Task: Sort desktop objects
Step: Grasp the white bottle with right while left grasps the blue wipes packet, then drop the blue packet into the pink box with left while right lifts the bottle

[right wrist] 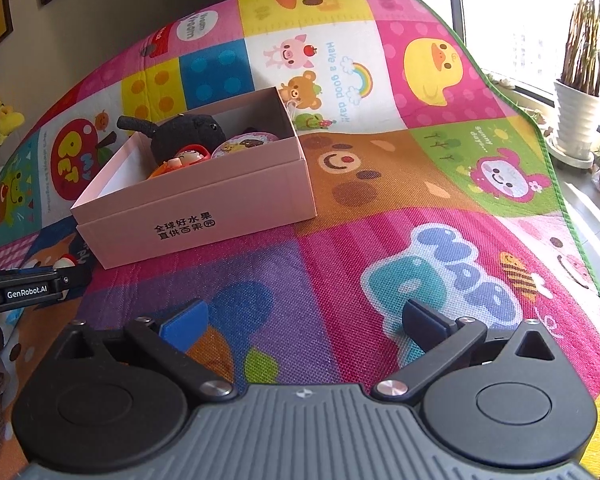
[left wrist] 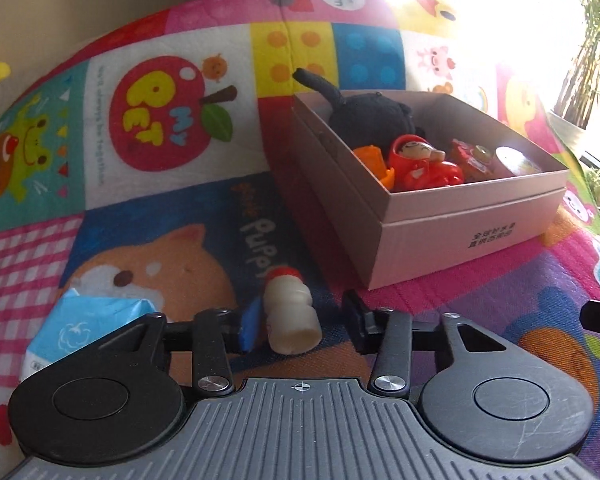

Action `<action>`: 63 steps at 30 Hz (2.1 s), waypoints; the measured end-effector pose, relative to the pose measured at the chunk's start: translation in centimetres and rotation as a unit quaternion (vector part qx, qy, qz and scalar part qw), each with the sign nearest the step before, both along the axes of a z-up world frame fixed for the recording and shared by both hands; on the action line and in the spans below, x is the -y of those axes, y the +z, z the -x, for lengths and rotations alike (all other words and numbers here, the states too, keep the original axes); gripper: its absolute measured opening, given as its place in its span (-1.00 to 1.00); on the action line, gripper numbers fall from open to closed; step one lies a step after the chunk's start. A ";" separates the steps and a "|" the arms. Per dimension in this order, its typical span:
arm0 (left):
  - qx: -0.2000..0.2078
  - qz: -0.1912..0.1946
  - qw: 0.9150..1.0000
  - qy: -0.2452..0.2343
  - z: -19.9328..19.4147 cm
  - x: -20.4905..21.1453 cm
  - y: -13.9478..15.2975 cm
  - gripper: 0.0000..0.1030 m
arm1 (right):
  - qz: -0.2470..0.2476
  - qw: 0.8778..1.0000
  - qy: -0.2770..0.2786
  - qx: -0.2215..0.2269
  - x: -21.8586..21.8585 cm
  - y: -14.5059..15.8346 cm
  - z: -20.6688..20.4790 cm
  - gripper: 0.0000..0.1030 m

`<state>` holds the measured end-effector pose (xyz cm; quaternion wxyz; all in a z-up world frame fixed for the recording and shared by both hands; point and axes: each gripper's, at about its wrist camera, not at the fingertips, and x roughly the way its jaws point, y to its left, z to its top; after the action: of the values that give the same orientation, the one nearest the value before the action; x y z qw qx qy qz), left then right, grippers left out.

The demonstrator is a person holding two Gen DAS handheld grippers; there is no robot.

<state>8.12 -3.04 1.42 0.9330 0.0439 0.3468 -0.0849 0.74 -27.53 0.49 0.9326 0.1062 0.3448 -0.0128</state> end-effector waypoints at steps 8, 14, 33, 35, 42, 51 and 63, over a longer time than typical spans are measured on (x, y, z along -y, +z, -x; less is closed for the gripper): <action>-0.016 0.050 0.988 -0.142 5.9 4.2 0.6 -0.24 | -0.005 1.000 -0.004 -0.004 0.6 0.5 0.7 1.00; -0.005 0.033 0.988 -0.151 8.7 4.6 0.1 0.47 | 0.006 1.000 0.014 -0.002 0.7 1.3 2.2 1.00; 0.092 0.015 0.994 0.061 10.8 -8.5 4.7 1.00 | 0.069 0.983 0.171 -0.002 -11.6 1.6 -3.2 0.32; 0.094 0.008 0.994 0.047 10.9 -8.5 4.1 1.00 | 0.075 0.981 0.180 -0.005 -12.2 1.2 -3.5 0.11; 0.072 -0.007 0.992 0.105 8.2 -10.0 2.8 1.00 | 0.085 0.980 0.177 0.026 -11.2 2.4 -2.0 -0.18; 0.012 -0.016 0.996 0.090 4.8 -10.0 0.3 1.00 | 0.081 0.988 0.133 -0.005 -5.4 3.2 1.3 -0.18; 0.010 -0.037 0.999 0.013 7.6 -6.0 1.0 0.29 | 0.066 0.992 0.108 -0.019 -2.3 3.0 4.0 -0.18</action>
<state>0.55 2.96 2.42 0.9353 0.0748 0.3408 -0.0592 -3.22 -25.23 3.49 0.9267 0.0065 0.3703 0.0634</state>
